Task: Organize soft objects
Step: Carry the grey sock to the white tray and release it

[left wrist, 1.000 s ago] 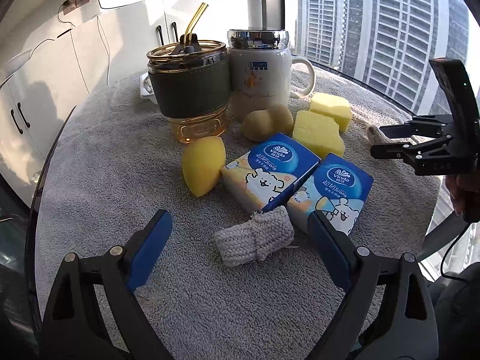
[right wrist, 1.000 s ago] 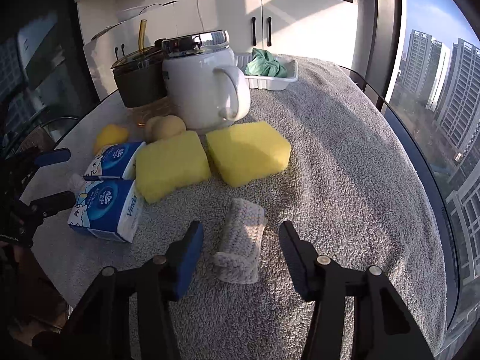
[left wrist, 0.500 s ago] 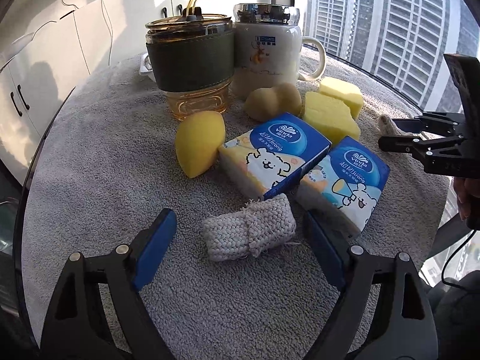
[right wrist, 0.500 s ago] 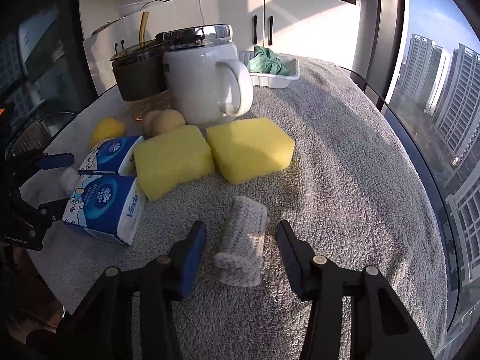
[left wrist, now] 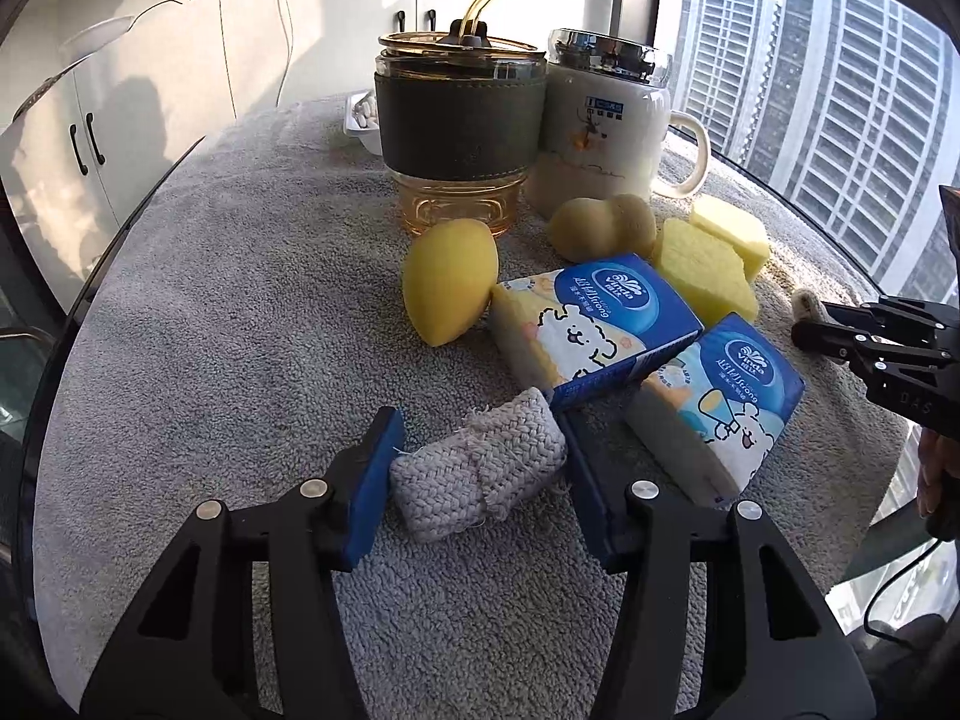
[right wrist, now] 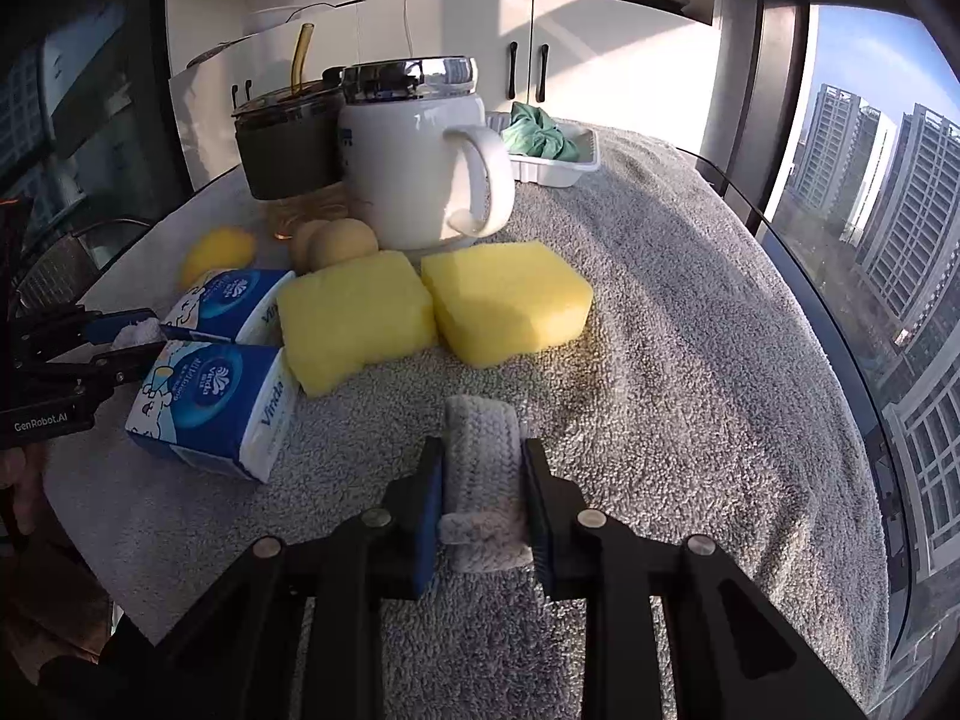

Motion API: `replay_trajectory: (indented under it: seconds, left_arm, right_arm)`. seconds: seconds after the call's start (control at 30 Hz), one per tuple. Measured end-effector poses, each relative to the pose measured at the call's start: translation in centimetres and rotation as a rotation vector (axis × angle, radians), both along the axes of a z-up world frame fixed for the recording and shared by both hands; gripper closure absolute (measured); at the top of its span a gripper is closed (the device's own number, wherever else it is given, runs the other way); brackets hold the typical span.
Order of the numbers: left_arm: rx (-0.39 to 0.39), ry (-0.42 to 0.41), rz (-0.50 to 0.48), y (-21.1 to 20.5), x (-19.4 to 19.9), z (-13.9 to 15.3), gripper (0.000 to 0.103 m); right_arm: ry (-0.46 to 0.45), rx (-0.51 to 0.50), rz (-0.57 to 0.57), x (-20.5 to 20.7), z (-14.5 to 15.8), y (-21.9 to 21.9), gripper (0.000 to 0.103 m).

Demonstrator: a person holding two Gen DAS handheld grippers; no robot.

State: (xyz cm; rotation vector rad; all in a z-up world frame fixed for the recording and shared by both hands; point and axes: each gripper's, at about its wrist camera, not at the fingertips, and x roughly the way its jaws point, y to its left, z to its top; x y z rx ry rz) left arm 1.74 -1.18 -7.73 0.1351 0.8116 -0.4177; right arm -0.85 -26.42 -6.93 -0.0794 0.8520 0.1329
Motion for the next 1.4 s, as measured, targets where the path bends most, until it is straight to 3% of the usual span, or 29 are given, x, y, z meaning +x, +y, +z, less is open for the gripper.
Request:
replay_trajectory:
  seconds: [0.43, 0.6, 0.77, 0.93, 1.1, 1.27, 1.4]
  left_arm:
    - [-0.049, 0.018, 0.036, 0.6, -2.5, 1.5, 0.054]
    - [-0.073, -0.037, 0.046, 1.0, -2.7, 5.4, 0.054]
    - [-0.071, -0.138, 0.051, 2.0, -0.7, 10.9, 0.054]
    - [-0.064, -0.237, 0.025, 2.6, 3.7, 16.6, 0.053]
    - [-0.047, -0.252, -0.004, 2.0, 11.2, 19.7, 0.053]
    - [-0.013, -0.223, -0.055, 0.3, 18.3, 20.0, 0.053]
    - [0.0, -0.157, -0.094, -1.5, 24.5, 17.8, 0.053]
  right_arm:
    - [-0.015, 0.023, 0.002, -0.8, 1.3, 0.1, 0.076]
    - [-0.026, 0.032, 0.017, -1.3, 3.0, 0.3, 0.076]
    - [-0.094, 0.037, 0.046, -0.4, 7.7, -0.2, 0.076]
    - [-0.187, 0.037, 0.077, 2.9, 13.7, -1.3, 0.076]
    - [-0.255, -0.006, 0.11, 8.8, 18.1, -1.3, 0.076]
    - [-0.213, -0.027, 0.146, 16.3, 19.6, -0.8, 0.076]
    - [-0.136, -0.042, 0.17, 22.5, 18.2, -0.4, 0.076]
